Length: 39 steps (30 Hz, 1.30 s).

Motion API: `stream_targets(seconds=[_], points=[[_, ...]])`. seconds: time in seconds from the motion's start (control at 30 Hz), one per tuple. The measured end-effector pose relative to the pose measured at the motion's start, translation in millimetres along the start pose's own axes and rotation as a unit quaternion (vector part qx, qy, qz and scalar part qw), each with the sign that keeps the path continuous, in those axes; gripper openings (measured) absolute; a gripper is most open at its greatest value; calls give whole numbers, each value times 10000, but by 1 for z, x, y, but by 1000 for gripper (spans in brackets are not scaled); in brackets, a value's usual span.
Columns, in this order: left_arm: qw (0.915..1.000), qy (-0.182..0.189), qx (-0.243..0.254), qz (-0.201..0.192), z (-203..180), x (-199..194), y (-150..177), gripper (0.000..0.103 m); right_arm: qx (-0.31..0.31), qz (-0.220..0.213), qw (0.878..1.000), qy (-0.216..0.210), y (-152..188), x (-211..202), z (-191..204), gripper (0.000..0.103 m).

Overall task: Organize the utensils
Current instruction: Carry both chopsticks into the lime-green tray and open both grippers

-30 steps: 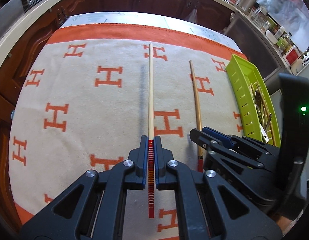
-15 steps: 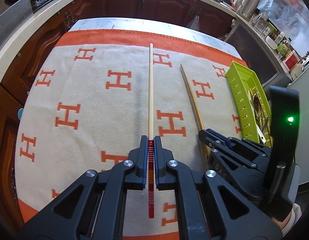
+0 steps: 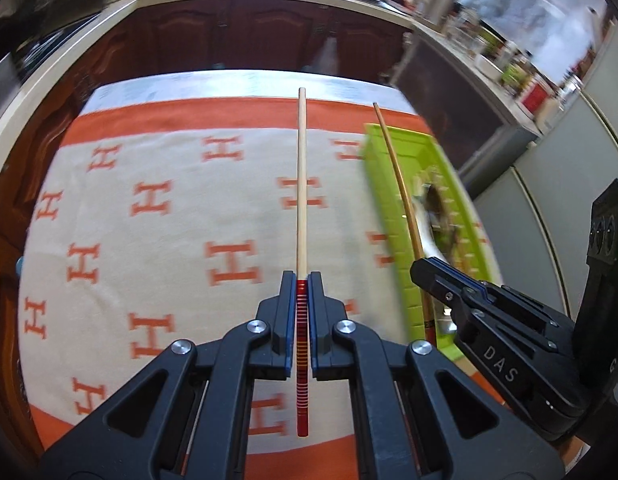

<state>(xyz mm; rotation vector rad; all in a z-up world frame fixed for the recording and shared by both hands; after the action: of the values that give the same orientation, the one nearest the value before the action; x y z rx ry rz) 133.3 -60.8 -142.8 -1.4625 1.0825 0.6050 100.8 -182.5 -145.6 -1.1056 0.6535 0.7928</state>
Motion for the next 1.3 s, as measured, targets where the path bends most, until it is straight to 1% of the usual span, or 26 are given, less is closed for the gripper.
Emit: stream_targets(seconds=[0.13,0.23,0.33,0.43,0.53,0.63,0.77,0.8,0.87,0.93,0.97,1.03,1.1,1.17,1.3], points=[[9994,249,218,138,-51,9,-7,3,175,-51,9997,153,-1,-13,-35,7],[9986,280,398,183,-84,18,-10,3,301,16,9993,237,2,-11,-56,7],[9976,381,446,360,-110,31,-9,3,386,114,9988,275,5,-6,-73,7],[9965,427,438,570,-125,48,-6,3,416,168,9987,260,8,-3,-81,7],[9960,420,423,669,-132,59,-3,3,412,204,9987,232,8,0,-84,7],[9960,431,491,608,-130,67,-4,3,377,224,9988,226,7,1,-86,7],[9964,391,502,556,-130,70,-5,4,508,303,9981,196,7,4,-91,9],[9963,378,517,580,-129,71,-5,6,543,298,9979,192,8,4,-92,11],[9957,367,524,669,-128,72,-3,14,590,285,9977,192,8,3,-95,12],[9959,316,499,687,-125,71,-2,27,633,275,9974,185,8,2,-98,12],[9961,297,487,675,-123,70,-3,31,660,271,9973,176,8,1,-99,12],[9966,274,450,639,-118,67,-3,44,684,269,9972,156,9,-1,-99,12],[9968,297,415,608,-115,63,-3,49,661,274,9973,158,10,-2,-97,12],[9971,277,431,570,-112,59,-2,51,639,281,9974,150,11,-2,-96,12],[9975,146,504,475,-105,51,0,57,590,298,9977,125,14,-4,-91,12]])
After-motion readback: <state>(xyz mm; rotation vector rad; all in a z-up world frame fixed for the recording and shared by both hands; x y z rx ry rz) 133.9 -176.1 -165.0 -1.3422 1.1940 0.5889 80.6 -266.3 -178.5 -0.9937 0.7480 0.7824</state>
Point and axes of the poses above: each gripper's, at about its wrist camera, not at the fingertips, and x roughly the way its jaws point, z to its left, y to its underside, the point moved 8 cm from there along x, roughly the way its jaws point, and after that the axes turned 1 degree about -x, right-handed, at the moved point
